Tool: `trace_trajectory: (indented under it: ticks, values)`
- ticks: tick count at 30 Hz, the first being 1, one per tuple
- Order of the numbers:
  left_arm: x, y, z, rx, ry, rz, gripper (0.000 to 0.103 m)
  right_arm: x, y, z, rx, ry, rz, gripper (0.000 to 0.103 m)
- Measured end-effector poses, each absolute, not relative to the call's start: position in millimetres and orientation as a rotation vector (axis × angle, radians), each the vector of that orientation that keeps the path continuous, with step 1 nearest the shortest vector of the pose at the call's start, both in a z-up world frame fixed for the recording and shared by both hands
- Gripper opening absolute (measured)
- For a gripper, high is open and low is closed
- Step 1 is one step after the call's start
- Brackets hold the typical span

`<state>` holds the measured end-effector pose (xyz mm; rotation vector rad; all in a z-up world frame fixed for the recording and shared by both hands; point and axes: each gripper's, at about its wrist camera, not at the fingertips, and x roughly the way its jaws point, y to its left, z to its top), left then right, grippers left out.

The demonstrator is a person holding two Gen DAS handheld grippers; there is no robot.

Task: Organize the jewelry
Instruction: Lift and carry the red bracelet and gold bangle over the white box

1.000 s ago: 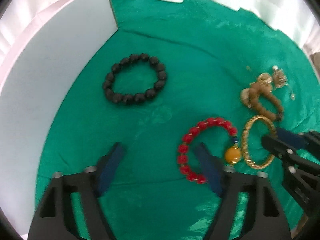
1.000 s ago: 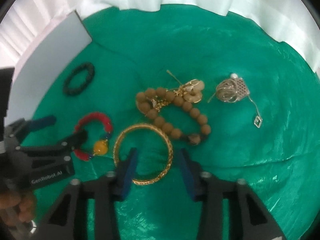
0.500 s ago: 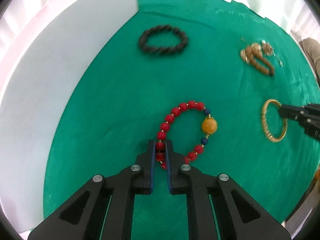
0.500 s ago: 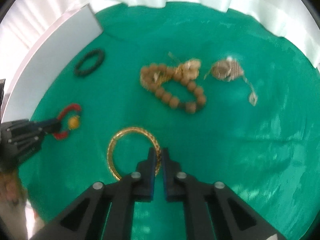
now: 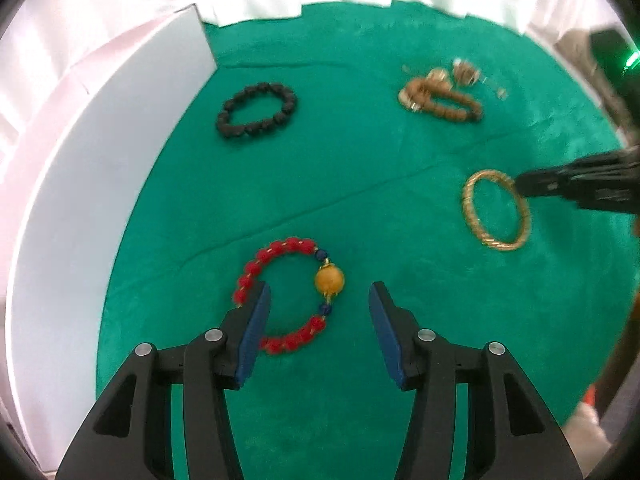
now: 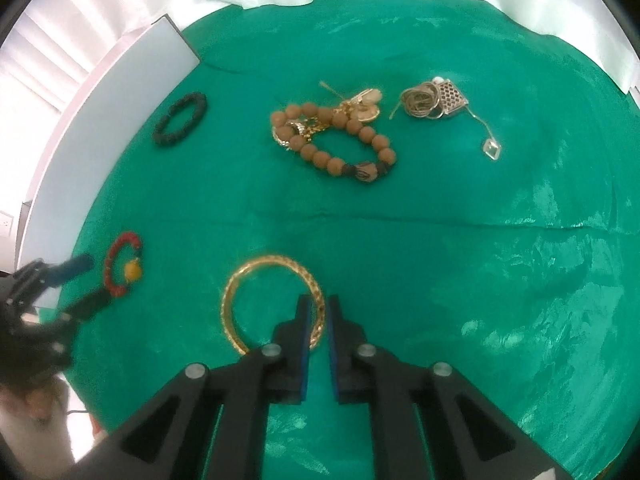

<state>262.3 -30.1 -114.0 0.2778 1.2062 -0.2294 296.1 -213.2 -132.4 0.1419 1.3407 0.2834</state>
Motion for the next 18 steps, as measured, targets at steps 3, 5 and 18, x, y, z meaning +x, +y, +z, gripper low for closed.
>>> trace_trajectory:
  ticks: [3,5,18]
  values:
    - [270.8,-29.0,-128.8,0.288,1.217,-0.172,0.055,293.4,-217.4,-129.7,0.116,1.343,0.275,0.023]
    - [270.9,-16.9,-125.8,0.254,1.215,-0.165,0.055,292.0,-218.1,-128.9,0.103,1.341,0.27,0.023]
    - [267.1,5.2,-108.5,0.108,1.209,-0.222,0.015,282.3,-195.4,-129.8,-0.031,1.269,0.271,0.005]
